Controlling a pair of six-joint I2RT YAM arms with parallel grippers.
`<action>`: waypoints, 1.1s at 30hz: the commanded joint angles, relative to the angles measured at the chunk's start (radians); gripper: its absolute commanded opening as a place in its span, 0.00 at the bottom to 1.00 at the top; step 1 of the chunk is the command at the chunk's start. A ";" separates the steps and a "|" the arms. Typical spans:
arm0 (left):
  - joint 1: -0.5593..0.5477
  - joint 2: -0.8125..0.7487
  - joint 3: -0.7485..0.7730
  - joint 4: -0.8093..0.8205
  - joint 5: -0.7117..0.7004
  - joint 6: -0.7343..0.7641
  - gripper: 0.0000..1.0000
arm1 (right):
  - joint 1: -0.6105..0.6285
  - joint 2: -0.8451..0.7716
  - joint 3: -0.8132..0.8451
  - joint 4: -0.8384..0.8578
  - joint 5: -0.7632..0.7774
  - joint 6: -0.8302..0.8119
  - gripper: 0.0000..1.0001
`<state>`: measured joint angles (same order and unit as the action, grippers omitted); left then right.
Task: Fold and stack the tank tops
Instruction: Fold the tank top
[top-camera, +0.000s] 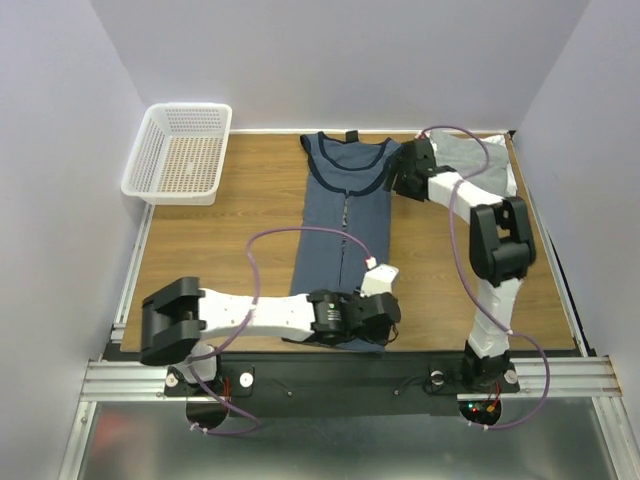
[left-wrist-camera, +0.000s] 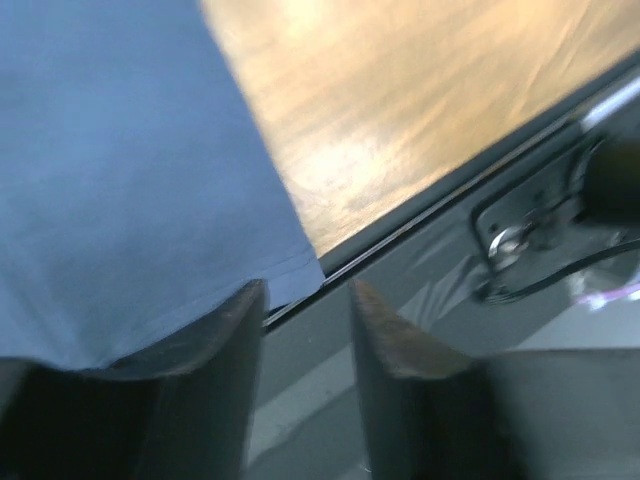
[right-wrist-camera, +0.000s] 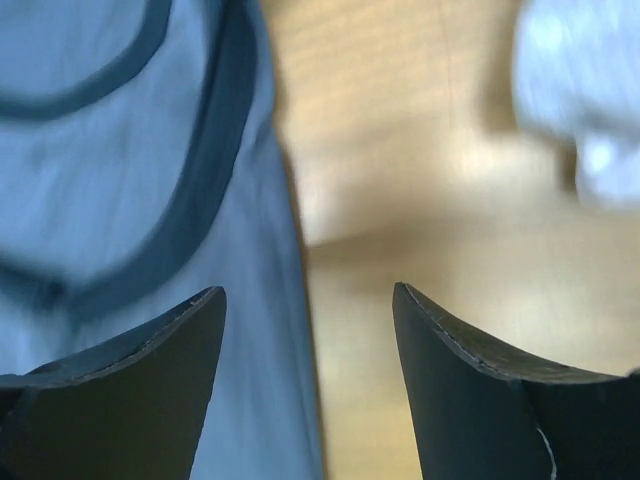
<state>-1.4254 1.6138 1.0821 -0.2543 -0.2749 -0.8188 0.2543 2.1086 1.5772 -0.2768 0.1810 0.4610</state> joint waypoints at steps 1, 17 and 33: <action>0.039 -0.184 0.024 -0.135 -0.167 -0.146 0.55 | -0.003 -0.261 -0.188 0.017 -0.095 0.073 0.74; 0.227 -0.830 -0.596 -0.320 -0.123 -0.692 0.61 | 0.425 -1.073 -1.054 -0.088 -0.087 0.413 0.66; 0.304 -0.795 -0.658 -0.350 -0.135 -0.734 0.54 | 0.657 -1.179 -1.151 -0.268 -0.150 0.582 0.62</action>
<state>-1.1618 0.8051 0.4740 -0.6300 -0.4011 -1.5635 0.8440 0.9482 0.4400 -0.5064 0.0395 0.9627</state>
